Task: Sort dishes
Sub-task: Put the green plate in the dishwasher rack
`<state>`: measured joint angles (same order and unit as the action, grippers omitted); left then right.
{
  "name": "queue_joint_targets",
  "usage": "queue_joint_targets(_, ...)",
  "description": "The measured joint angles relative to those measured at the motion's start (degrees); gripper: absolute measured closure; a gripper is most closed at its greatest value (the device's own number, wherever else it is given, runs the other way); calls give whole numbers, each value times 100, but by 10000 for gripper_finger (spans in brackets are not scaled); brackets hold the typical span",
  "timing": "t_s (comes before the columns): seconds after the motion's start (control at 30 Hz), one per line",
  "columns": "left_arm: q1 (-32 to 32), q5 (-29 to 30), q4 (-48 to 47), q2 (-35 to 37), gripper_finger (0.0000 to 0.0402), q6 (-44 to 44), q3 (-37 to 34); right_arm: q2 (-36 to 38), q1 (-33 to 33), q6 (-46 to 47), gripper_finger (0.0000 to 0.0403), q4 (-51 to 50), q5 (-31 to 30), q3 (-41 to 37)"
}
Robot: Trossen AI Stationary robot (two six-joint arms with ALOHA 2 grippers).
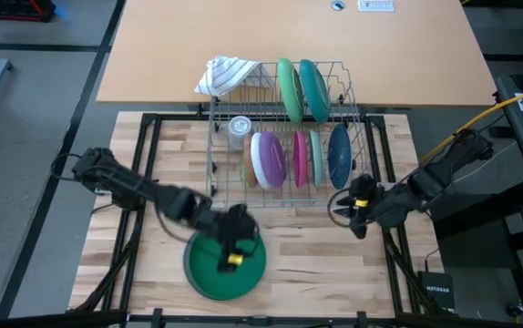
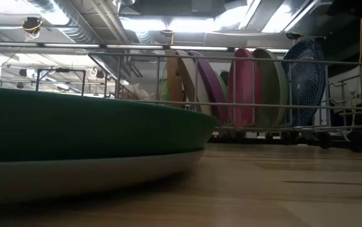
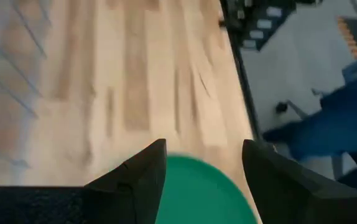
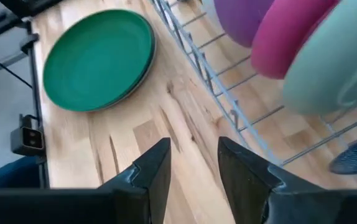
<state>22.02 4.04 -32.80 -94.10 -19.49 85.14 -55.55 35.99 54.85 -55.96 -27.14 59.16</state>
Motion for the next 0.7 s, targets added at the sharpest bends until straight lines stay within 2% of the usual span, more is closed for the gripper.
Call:
queue_joint_targets(0.27, 1346, 537, -869, -282, 201, -951, 0, -1047, 0, 87, 267, 784, 401, 0)
queue_joint_targets(0.5, 2045, 670, -1633, -802, 201, -1056, 0, -1763, 0, 87, 267, 1651, 751, 0)
queue_joint_targets(0.7, 2539, 645, -1784, -1232, 201, -1046, 0, -1914, 0, 353, 267, 2114, 982, 0)
